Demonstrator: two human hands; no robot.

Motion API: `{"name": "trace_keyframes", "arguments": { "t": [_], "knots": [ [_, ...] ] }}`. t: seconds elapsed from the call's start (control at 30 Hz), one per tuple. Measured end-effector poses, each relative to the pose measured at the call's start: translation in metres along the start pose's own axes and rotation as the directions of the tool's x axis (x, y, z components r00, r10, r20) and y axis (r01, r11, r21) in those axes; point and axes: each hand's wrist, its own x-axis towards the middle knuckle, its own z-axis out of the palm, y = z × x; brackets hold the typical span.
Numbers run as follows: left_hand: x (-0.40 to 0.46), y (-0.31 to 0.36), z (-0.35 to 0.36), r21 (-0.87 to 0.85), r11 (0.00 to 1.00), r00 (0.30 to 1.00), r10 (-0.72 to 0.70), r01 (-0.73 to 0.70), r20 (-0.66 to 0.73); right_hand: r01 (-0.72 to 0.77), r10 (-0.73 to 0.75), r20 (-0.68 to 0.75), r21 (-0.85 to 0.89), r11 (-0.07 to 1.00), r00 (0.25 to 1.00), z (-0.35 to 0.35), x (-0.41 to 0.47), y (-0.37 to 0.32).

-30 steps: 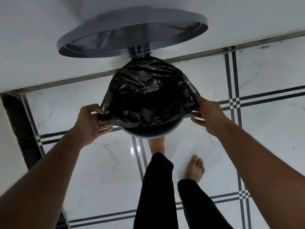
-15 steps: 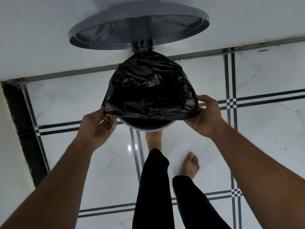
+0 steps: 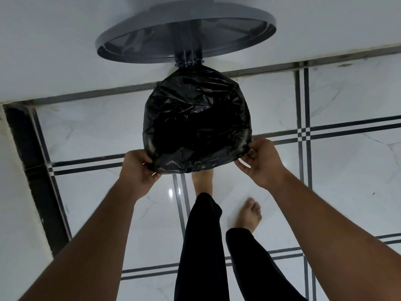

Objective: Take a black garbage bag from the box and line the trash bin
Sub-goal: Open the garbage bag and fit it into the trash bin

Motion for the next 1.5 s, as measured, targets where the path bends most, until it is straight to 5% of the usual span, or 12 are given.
{"name": "trace_keyframes", "arguments": {
  "t": [0.23, 0.4, 0.6, 0.93, 1.0, 1.1, 1.23, 1.5],
  "knots": [
    [0.023, -0.045, -0.004, 0.198, 0.978, 0.972, 0.112, -0.071, -0.207, 0.101, -0.142, -0.179, -0.218, 0.971, 0.974, 0.006, -0.005, 0.031],
    [0.03, -0.064, 0.005, 0.422, 0.901, 0.821, 0.315, -0.101, -0.477, 0.127, -0.262, -0.337, -0.374, 0.919, 0.905, 0.01, 0.005, 0.044],
    [0.033, -0.048, 0.012, 0.072, 0.993, 0.954, 0.112, -0.096, -0.277, 0.047, -0.079, -0.297, -0.112, 0.993, 0.952, 0.018, 0.013, 0.021],
    [0.041, 0.027, 0.007, 0.195, 0.975, 0.954, 0.152, -0.103, -0.259, 0.087, -0.142, -0.31, -0.185, 0.979, 0.94, 0.022, 0.006, 0.004],
    [0.034, 0.03, 0.016, 0.324, 0.91, 0.884, 0.359, -0.259, -0.301, 0.195, -0.288, -0.347, -0.277, 0.941, 0.893, 0.031, -0.003, 0.002],
    [0.026, 0.026, 0.021, 0.563, 0.659, 0.702, 0.688, -0.499, -0.183, 0.333, -0.457, -0.305, -0.38, 0.863, 0.836, 0.049, -0.025, -0.001],
    [0.031, 0.024, 0.022, 0.779, 0.35, 0.587, 0.809, -0.521, 0.029, 0.415, -0.509, -0.131, -0.428, 0.803, 0.85, 0.068, -0.041, 0.003],
    [0.039, 0.063, 0.032, 0.61, 0.687, 0.876, 0.481, -0.396, 0.028, 0.416, -0.505, -0.124, -0.418, 0.808, 0.854, 0.069, -0.031, 0.006]
  ]
}}
